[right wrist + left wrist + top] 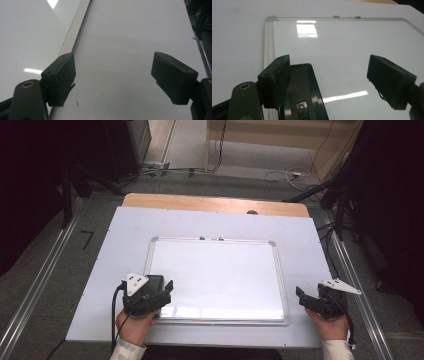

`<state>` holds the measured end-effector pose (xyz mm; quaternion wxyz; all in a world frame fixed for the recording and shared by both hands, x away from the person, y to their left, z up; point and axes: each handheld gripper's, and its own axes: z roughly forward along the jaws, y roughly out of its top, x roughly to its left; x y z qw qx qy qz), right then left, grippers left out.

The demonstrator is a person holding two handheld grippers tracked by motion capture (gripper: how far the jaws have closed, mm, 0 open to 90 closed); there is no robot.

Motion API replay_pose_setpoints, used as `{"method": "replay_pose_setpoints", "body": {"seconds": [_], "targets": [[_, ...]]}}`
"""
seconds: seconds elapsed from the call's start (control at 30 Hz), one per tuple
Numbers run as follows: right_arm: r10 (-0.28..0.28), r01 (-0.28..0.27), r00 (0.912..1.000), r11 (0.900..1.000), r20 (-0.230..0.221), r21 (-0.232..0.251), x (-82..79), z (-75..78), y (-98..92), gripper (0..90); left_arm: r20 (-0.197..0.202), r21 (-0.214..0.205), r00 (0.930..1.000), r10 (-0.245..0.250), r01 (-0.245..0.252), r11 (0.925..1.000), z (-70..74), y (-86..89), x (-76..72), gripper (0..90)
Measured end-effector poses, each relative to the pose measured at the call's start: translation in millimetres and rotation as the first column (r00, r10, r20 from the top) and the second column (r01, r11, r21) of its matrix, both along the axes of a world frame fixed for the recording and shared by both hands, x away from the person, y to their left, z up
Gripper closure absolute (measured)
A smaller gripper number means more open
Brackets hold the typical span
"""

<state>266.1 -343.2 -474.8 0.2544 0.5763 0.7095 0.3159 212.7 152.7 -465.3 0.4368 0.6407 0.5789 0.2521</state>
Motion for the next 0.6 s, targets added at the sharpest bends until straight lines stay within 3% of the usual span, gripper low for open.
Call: {"method": "replay_pose_setpoints", "body": {"seconds": [0.3, 0.4, 0.6], "targets": [[-0.003, 0.003, 1.0, 1.0, 0.001, 0.002, -0.6, 0.3, -0.8, 18.6, -0.007, -0.001, 0.9977, -0.068, 0.068, 0.9977, 1.2, 4.2, 5.1, 19.8], [-0.003, 0.003, 1.0, 1.0, 0.0, 0.001, -0.6, 0.1, -0.9, 18.6, -0.046, 0.012, 0.9944, -0.095, 0.095, 0.9954, -0.1, 7.3, 9.0, 18.0], [-0.003, 0.003, 1.0, 1.0, 0.0, 0.0, -0.6, 0.0, -0.9, 18.6, -0.038, 0.012, 0.994, -0.102, 0.103, 0.9946, 0.5, 12.7, 11.8, 18.0]]}}
